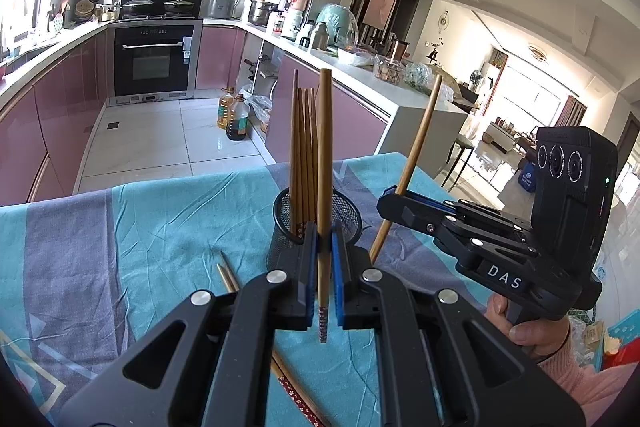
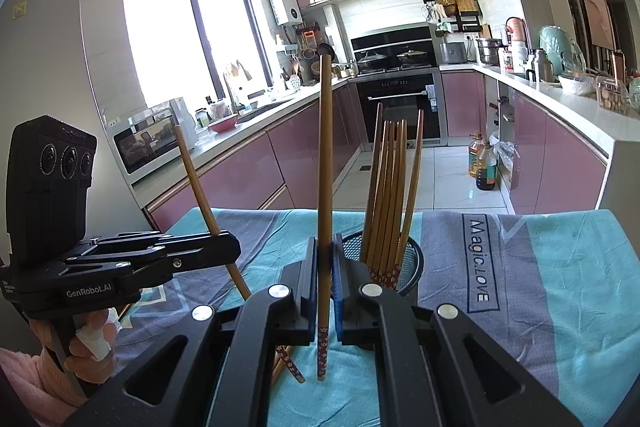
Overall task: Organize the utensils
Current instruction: 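Lower the left gripper's chopstick into the mesh cup while the right gripper lowers its chopstick in, then open both grippers and release the chopsticks into the mesh cup, then move both open grippers over the two loose chopsticks on the cloth, then close the left gripper on one chopstick while the right gripper grasps the other, then lift the left gripper's chopstick upright toward the mesh cup while the right gripper raises its chopstick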
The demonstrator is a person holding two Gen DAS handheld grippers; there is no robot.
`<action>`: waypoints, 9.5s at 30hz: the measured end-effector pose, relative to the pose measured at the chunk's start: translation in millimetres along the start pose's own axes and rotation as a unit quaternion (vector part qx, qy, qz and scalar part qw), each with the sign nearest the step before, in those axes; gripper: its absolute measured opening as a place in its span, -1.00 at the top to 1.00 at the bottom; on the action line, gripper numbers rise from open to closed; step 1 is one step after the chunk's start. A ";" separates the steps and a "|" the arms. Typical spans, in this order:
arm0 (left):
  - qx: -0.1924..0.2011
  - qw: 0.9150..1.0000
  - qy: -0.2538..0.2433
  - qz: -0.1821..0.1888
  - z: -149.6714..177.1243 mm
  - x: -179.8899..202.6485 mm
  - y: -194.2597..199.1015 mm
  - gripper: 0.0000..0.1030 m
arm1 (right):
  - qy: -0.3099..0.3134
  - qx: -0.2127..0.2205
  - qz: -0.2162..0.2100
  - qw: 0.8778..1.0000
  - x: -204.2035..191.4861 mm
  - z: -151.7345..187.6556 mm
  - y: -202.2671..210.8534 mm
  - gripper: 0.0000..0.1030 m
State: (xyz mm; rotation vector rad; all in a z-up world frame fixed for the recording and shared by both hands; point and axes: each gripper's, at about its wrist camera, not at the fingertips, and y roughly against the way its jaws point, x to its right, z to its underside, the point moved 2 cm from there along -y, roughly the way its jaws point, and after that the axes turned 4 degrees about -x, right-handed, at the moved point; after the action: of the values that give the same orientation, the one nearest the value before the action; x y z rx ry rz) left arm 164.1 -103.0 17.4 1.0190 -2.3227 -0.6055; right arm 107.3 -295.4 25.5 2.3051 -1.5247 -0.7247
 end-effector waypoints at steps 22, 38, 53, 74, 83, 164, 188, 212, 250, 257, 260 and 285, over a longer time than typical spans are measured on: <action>0.068 0.998 -0.009 0.011 -52.8 -11.1 33.7 0.86 | 0.022 0.044 0.009 0.999 -0.4 -41.1 13.9 0.89; 0.099 0.995 -0.018 0.007 -64.2 15.2 32.9 0.86 | 0.049 0.061 0.041 0.996 -5.9 -56.5 0.2 0.89; 0.010 0.997 -0.055 -0.045 -45.7 25.5 -25.1 0.86 | 0.025 -0.004 0.049 0.999 8.2 -30.1 -41.1 0.89; -0.062 0.997 -0.038 -0.033 -41.9 8.3 -81.2 0.85 | -0.029 -0.054 0.042 0.997 35.2 -21.3 -71.4 0.88; -0.062 0.997 -0.025 -0.029 -34.3 1.5 -85.2 0.85 | -0.034 -0.048 0.031 0.998 33.4 -14.7 -62.7 0.84; -0.137 0.981 0.013 -0.138 101.5 -54.5 -82.9 -0.26 | -0.025 -0.203 0.013 0.979 -19.7 105.4 -101.2 0.51; -0.134 0.983 0.048 -0.120 103.0 -58.6 -79.5 0.52 | 0.005 -0.195 0.010 0.981 -34.3 95.9 -111.4 0.49; -0.131 0.981 0.078 -0.116 102.7 -64.8 -80.0 0.82 | -0.023 -0.204 0.002 0.979 -29.6 98.5 -119.8 0.85; -0.145 0.981 0.048 -0.119 99.9 -48.4 -95.6 0.85 | -0.007 -0.212 -0.012 0.977 -34.4 101.9 -121.8 0.87; -0.142 0.982 0.053 -0.114 102.8 -49.0 -90.5 0.85 | -0.011 -0.204 -0.016 0.979 -31.9 100.5 -114.7 0.88; -0.140 0.982 0.054 -0.111 103.4 -48.7 -86.7 0.85 | -0.012 -0.197 -0.020 0.980 -32.3 98.1 -110.4 0.88; -0.097 0.991 0.051 -0.074 87.1 -40.8 -34.9 0.85 | -0.015 -0.142 -0.033 0.989 -25.9 79.8 -65.2 0.88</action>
State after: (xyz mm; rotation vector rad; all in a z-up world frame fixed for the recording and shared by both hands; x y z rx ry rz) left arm 151.9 -77.0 -80.8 1.1081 -2.0678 -0.8002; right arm 105.6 -242.4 -66.6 2.1483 -1.2682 -0.9307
